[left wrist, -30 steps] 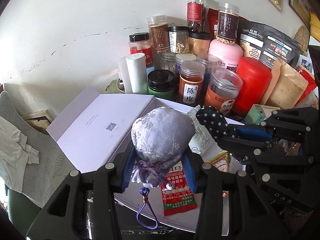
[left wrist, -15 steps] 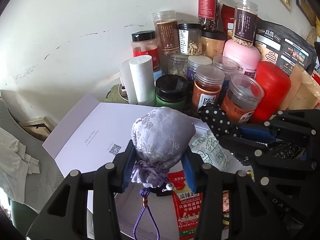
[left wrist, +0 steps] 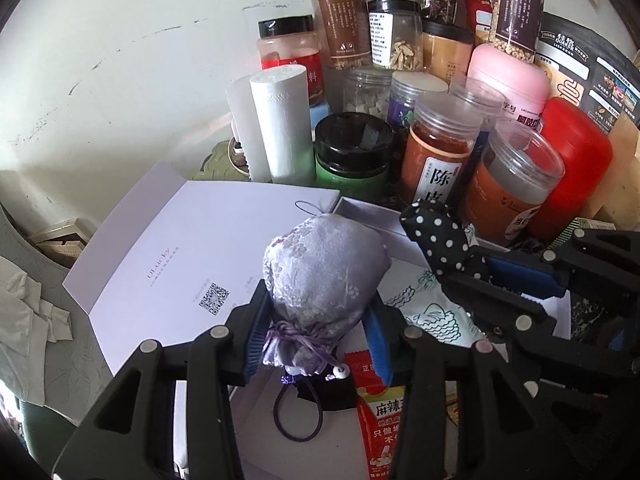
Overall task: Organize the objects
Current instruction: 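Lower and release the pouch with the left tool while the right releases the polka-dot scrunchie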
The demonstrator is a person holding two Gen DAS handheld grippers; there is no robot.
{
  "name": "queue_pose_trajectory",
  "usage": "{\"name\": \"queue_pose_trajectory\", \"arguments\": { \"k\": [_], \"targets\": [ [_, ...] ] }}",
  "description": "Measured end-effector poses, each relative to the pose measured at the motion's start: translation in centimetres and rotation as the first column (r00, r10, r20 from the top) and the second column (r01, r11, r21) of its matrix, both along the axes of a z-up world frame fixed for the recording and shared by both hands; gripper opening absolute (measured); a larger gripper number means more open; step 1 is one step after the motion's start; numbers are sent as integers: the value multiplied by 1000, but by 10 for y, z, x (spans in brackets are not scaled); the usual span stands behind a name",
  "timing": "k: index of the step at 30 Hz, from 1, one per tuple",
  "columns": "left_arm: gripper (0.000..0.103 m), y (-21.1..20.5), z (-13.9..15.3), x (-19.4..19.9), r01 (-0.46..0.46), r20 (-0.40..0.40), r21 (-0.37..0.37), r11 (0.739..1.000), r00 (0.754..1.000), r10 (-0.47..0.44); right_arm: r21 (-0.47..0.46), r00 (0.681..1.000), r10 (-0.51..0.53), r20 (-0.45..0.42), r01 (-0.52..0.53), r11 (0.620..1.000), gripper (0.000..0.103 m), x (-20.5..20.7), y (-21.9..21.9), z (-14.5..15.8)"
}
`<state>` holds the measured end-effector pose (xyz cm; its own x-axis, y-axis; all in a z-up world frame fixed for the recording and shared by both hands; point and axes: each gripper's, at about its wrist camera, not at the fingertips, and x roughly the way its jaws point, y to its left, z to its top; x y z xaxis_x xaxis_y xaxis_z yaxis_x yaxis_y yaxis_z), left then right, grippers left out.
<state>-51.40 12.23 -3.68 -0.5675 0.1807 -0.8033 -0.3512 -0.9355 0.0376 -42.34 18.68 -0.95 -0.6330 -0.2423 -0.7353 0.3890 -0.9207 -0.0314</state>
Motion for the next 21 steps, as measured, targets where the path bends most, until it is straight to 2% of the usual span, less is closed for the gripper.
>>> {"name": "queue_pose_trajectory", "arguments": {
  "k": [2, 9, 21],
  "targets": [
    [42, 1, -5, -3, 4, 21, 6, 1000, 1000, -5, 6, 1000, -14, 13, 14, 1000, 14, -3, 2, -5],
    [42, 4, -8, -2, 7, 9, -30, 1000, 1000, -6, 10, 999, -22, 29, 21, 1000, 14, -5, 1, -10],
    [42, 3, -8, 4, 21, 49, -68, 997, 999, -17, 14, 996, 13, 84, -14, 1000, 14, 1, -1, -12]
  ]
}}
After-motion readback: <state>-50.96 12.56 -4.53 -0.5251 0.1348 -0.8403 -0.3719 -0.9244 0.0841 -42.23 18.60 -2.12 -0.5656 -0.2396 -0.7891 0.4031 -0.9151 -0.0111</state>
